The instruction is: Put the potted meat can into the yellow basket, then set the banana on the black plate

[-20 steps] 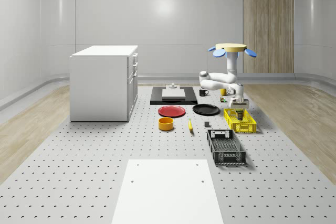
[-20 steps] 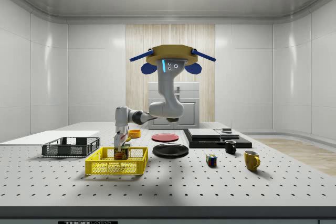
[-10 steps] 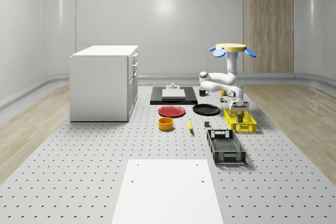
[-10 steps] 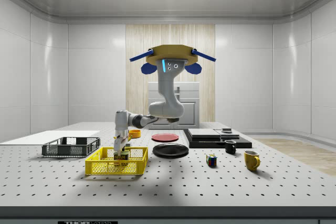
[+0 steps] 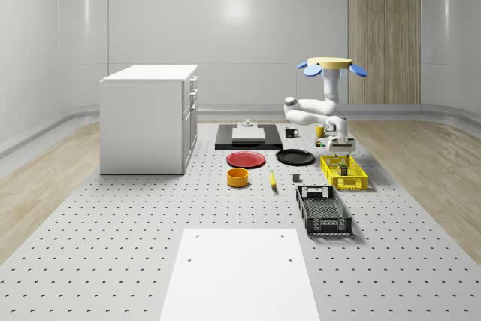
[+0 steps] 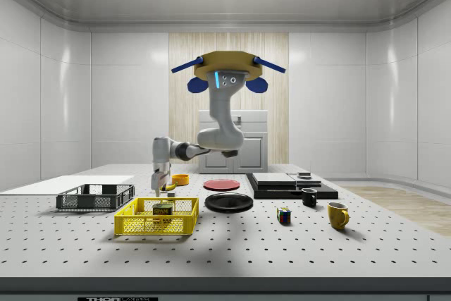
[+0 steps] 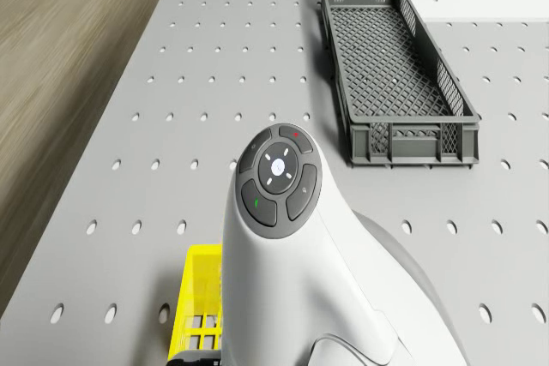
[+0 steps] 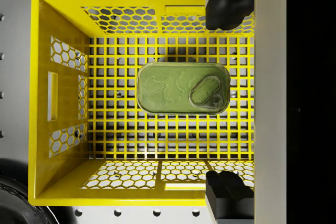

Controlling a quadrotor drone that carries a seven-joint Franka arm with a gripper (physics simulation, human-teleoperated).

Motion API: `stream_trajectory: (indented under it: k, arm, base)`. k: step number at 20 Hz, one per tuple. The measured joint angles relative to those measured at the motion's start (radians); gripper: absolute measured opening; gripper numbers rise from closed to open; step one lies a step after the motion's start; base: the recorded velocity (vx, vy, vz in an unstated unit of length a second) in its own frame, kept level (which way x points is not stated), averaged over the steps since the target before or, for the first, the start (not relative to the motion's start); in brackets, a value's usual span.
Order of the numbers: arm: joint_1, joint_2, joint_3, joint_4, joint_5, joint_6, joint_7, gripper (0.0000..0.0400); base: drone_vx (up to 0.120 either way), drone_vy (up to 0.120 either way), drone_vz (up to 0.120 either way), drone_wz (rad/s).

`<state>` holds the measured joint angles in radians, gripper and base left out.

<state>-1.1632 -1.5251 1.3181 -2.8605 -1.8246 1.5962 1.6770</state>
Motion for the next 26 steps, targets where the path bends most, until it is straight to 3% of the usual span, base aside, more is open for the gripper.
stream_trajectory:
  k: [9, 12, 26]
  arm:
    - [0.000, -0.005, 0.010, -0.002, 0.011, 0.002, 0.001, 0.0400]
    - [-0.001, -0.007, 0.011, -0.002, 0.013, 0.003, 0.001, 0.0400]
    - [-0.003, -0.014, 0.013, -0.001, 0.016, 0.010, 0.003, 0.0400]
  base:
    - [0.120, -0.120, 0.000, 0.000]
    - [0.120, -0.027, 0.000, 0.000]
    - [0.000, -0.120, -0.014, 0.000]
